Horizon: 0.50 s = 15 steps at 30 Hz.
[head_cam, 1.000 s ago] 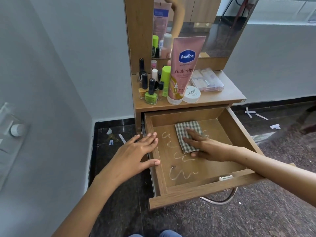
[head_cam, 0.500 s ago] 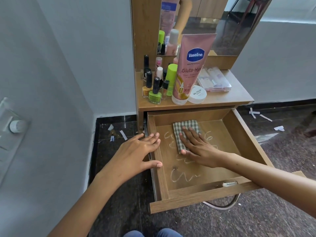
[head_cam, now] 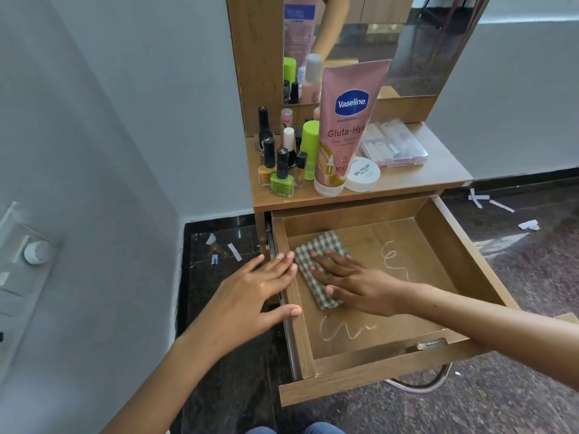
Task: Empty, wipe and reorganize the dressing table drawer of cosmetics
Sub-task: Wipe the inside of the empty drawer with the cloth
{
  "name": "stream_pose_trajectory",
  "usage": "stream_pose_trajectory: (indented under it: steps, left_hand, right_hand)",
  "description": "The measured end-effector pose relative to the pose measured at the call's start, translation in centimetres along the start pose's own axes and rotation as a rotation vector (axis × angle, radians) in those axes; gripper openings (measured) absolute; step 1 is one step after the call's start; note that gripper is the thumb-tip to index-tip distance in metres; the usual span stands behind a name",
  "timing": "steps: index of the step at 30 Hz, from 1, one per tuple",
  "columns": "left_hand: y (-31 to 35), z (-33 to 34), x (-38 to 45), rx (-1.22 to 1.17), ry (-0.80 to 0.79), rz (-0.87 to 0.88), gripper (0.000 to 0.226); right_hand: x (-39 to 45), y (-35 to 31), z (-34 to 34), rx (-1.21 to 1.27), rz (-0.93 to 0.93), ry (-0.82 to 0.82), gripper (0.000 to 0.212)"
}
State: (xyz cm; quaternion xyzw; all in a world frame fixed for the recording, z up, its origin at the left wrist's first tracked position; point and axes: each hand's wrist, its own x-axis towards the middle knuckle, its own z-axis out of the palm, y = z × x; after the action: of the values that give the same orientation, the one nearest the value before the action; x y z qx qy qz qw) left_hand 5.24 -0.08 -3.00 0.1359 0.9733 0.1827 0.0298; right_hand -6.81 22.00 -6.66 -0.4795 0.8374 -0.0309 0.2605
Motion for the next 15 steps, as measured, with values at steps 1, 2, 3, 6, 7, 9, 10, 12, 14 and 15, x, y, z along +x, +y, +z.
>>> stream_pose_trajectory:
  steps: [1, 2, 3, 6, 7, 9, 10, 12, 14, 15]
  left_hand:
    - [0.0, 0.0, 0.0, 0.001, 0.005, -0.001, 0.074]
    - [0.1, -0.1, 0.1, 0.008, 0.008, -0.001, 0.074]
    - [0.1, -0.1, 0.1, 0.012, 0.012, 0.000, 0.075]
    - [0.1, -0.4, 0.1, -0.029, 0.025, -0.008, 0.076]
    - [0.1, -0.5, 0.1, -0.045, 0.022, -0.013, 0.077]
    - [0.0, -0.5, 0.0, -0.063, 0.023, -0.012, 0.077]
    - [0.0, -0.5, 0.0, -0.066, 0.020, -0.012, 0.076]
    - [-0.1, -0.6, 0.1, -0.062, 0.007, -0.013, 0.076]
    - [-0.1, -0.5, 0.2, -0.054, 0.014, -0.007, 0.077]
    - [-0.2, -0.5, 0.3, -0.052, 0.017, -0.005, 0.078]
  right_hand:
    - [0.7, -0.9, 0.1, -0.031, -0.028, 0.021, 0.052]
    - [1.3, -1.5, 0.1, -0.056, -0.042, 0.050, 0.051]
    - [1.7, -1.9, 0.1, -0.072, -0.044, 0.081, 0.051]
    - [1.4, -1.6, 0.0, -0.023, 0.002, 0.129, 0.050]
    - [1.0, -0.9, -0.2, 0.008, 0.032, 0.138, 0.050]
    - [-0.1, 0.9, -0.4, 0.026, 0.125, 0.144, 0.051]
    - [-0.7, 2.1, -0.5, 0.016, 0.182, 0.127, 0.052]
    - [-1.9, 3.9, -0.4, 0.013, 0.278, 0.097, 0.059]
    - [-2.3, 4.4, -0.3, 0.055, 0.303, 0.091, 0.076]
    - [-2.2, 4.1, -0.2, 0.074, 0.294, 0.097, 0.090]
